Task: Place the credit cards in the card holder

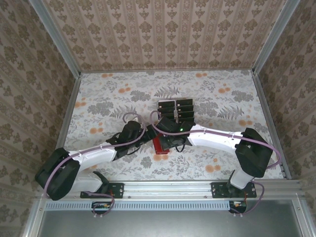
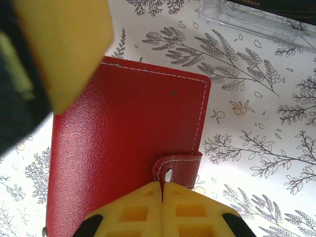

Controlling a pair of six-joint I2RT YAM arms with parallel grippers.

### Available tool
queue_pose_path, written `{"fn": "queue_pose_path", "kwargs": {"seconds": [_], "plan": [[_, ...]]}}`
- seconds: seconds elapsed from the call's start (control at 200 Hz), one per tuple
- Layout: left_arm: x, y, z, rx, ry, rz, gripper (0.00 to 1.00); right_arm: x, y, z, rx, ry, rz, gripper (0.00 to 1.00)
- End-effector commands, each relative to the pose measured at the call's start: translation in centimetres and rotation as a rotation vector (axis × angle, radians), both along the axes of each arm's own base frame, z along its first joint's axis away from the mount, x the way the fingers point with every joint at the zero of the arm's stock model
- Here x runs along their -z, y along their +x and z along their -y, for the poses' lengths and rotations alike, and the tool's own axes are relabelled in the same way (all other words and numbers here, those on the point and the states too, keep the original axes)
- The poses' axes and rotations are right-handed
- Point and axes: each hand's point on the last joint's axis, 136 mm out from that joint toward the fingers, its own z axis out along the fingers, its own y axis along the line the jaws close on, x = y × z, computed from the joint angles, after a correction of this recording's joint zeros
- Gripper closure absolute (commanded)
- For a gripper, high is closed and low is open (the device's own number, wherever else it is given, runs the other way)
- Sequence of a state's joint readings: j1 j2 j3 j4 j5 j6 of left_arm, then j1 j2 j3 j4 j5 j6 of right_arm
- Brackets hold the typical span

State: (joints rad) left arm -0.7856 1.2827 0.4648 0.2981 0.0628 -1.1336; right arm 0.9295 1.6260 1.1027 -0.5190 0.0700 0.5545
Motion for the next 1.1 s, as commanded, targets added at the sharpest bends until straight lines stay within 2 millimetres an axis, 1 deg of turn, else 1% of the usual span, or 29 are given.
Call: {"fn": "queue_pose_path", "kwargs": {"seconds": [0.0,0.05,0.135,0.15,0.185,0.265,0.295,0.41,0.485,0.61,0.68,0.75,0.83,0.915,0.955,0.975,1.095], "plan": [[0.0,0.0,0.7,-0.008,-0.029,0.019,0.31,-1.7,0.4,-0.5,0.017,0.055,0.021,1.00],[0.0,-0.1,1.0,-0.007,-0.035,0.022,0.40,-1.6,0.4,-0.5,0.017,0.054,0.020,1.00],[-0.2,0.1,1.4,-0.004,-0.048,0.035,0.58,-1.5,0.5,-0.2,0.027,0.047,0.024,1.00],[-0.3,0.2,1.4,-0.005,-0.051,0.039,0.63,-1.4,0.5,-0.1,0.028,0.043,0.026,1.00],[-0.4,0.3,1.5,-0.001,-0.050,0.049,0.74,-1.3,0.6,0.3,0.039,0.033,0.031,1.00],[-0.9,0.5,1.4,0.011,-0.044,0.079,0.92,-0.9,0.8,1.7,0.075,0.007,0.042,1.00],[-1.0,0.5,1.4,0.016,-0.039,0.089,1.00,-0.7,0.9,2.3,0.092,0.000,0.043,1.00],[-1.3,0.7,0.6,0.020,-0.017,0.129,1.00,0.2,1.2,4.8,0.166,0.013,0.030,1.00],[-1.5,0.7,0.2,0.028,-0.010,0.152,1.00,0.3,1.1,5.3,0.188,0.047,0.021,1.00],[-1.7,0.7,0.2,0.045,-0.022,0.171,1.00,0.2,1.0,5.3,0.199,0.101,0.008,1.00],[-2.1,0.8,0.4,0.054,-0.035,0.187,1.00,0.1,1.0,5.0,0.197,0.124,0.001,1.00],[-2.0,0.8,0.5,0.060,-0.032,0.189,1.00,0.0,0.9,4.8,0.197,0.152,-0.006,1.00],[-1.5,0.7,0.3,0.062,-0.012,0.177,1.00,-0.4,0.9,4.3,0.194,0.192,-0.009,1.00],[-0.5,0.7,-0.1,0.053,0.021,0.155,0.78,-0.8,0.9,3.6,0.181,0.228,-0.017,1.00],[0.0,0.7,-0.4,0.048,0.033,0.147,0.61,-1.0,0.9,3.2,0.174,0.246,-0.024,1.00],[0.2,0.7,-0.5,0.045,0.040,0.143,0.56,-1.1,0.8,3.0,0.171,0.250,-0.026,1.00],[1.0,0.9,-1.5,0.027,0.073,0.122,0.38,-1.7,1.0,2.1,0.152,0.282,-0.037,1.00]]}}
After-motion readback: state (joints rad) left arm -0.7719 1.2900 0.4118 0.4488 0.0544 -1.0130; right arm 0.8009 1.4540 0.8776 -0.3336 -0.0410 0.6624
